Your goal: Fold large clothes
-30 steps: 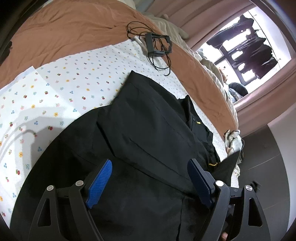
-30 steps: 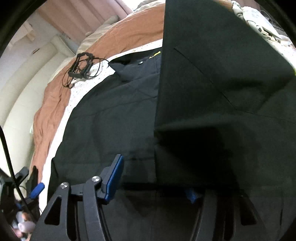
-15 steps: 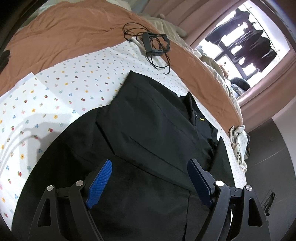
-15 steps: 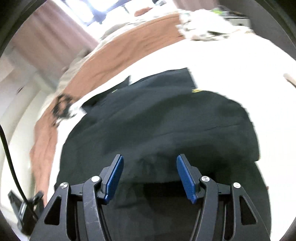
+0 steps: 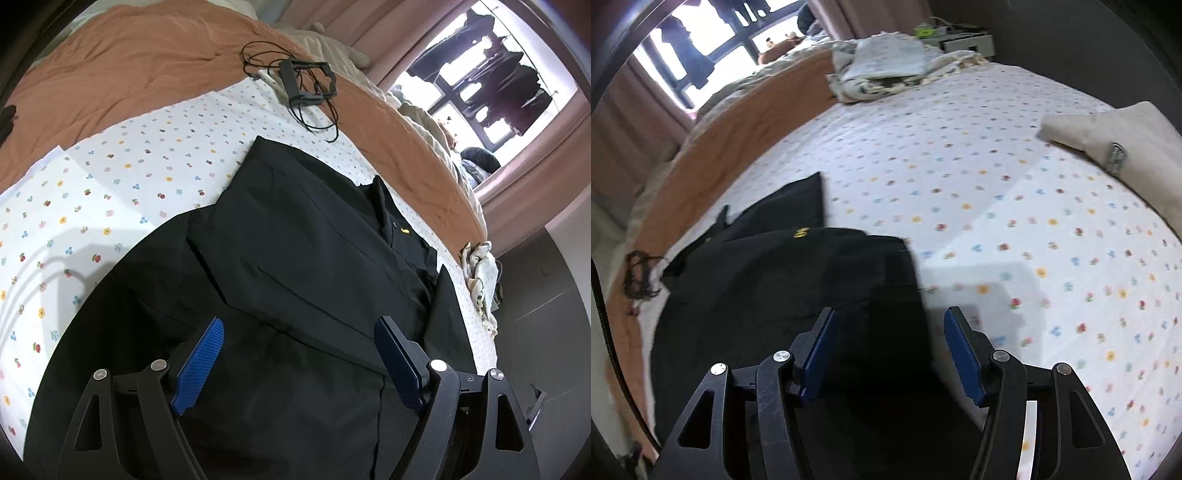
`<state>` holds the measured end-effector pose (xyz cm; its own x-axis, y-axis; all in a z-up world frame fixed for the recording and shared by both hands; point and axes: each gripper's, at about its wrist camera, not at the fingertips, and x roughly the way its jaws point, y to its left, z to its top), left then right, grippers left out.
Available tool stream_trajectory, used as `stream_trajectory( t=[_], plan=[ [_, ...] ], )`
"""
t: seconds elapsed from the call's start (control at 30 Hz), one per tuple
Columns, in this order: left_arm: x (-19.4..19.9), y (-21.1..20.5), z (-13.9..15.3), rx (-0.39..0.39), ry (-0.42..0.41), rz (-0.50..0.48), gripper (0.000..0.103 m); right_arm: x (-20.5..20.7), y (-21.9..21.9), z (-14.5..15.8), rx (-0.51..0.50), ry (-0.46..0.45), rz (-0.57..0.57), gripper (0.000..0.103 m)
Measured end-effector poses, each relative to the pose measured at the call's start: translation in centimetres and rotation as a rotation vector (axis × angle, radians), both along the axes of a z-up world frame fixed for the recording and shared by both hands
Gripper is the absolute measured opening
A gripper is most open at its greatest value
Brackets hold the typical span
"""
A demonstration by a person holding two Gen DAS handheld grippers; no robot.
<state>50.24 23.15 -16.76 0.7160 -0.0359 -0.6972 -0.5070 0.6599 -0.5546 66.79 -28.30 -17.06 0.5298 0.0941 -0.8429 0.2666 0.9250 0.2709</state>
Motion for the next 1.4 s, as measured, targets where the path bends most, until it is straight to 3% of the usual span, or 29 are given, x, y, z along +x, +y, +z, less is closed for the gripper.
stream_trajectory(
  t=[0.23,0.27,0.3,0.4,0.63,0.9,1.0,1.4],
  plan=[
    [-0.4,0.5,0.2,-0.020,-0.008,0.013,0.084,0.7,1.4,-2.7,0.030,0.058,0.074,0.058],
    [-0.5,0.6,0.2,-0.022,-0.010,0.015,0.084,0.6,2.1,-2.4,-0.015,0.046,0.097,0.055],
    [-0.6,0.6,0.2,-0.024,-0.011,0.017,0.084,0.6,2.7,-2.1,-0.056,0.030,0.117,0.043],
    [-0.8,0.9,0.2,-0.033,-0.014,0.020,0.084,0.1,3.5,-0.8,-0.120,-0.021,0.134,0.032],
    [-1.4,1.9,0.7,-0.050,-0.033,0.042,0.084,-2.1,4.5,4.4,-0.091,-0.205,0.171,0.015],
    [-3.5,4.0,2.8,-0.069,-0.073,0.067,0.084,-3.7,9.4,8.6,-0.074,-0.340,0.287,0.011],
    [-5.2,5.5,3.4,-0.089,-0.105,0.117,0.084,-4.1,12.8,9.9,-0.099,-0.384,0.342,0.011],
    [-9.6,10.2,3.8,-0.168,-0.149,0.246,0.084,-6.0,26.8,14.8,-0.152,-0.435,0.608,0.010]
  ],
)
